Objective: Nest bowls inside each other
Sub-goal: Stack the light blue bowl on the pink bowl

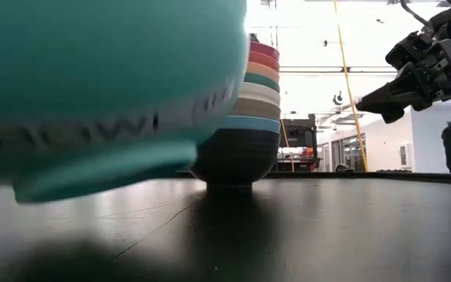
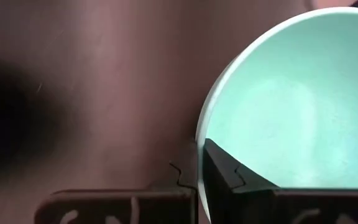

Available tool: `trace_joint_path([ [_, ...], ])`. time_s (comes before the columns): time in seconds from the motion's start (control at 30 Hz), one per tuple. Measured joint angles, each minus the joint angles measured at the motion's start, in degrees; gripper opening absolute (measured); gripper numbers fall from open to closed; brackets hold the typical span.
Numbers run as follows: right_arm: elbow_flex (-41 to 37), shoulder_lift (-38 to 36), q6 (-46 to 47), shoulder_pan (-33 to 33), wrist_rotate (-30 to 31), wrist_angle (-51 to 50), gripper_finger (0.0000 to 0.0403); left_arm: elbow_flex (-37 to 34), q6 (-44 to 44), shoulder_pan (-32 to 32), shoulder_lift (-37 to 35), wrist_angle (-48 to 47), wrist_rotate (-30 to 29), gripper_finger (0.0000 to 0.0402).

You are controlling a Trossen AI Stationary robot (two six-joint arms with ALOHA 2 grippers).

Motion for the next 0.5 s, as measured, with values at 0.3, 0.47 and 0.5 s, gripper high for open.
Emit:
trace_joint_path([
  [0.3,0.0,0.0,0.8,0.0,0.0,0.1,0.0107,0.0,9.1,-0.3,-6.4,7.8,0.7,0.0005],
  [0.47,0.0,0.0,1.0,0.0,0.0,0.2,0.0107,0.0,20.7,-0.4,-13.2,13.3,-2.2,0.0005],
  [0.5,0.0,0.0,1.0,0.0,0.0,0.3,0.0107,0.0,22.6,-0.2,-14.7,13.7,-3.8,0.0005],
])
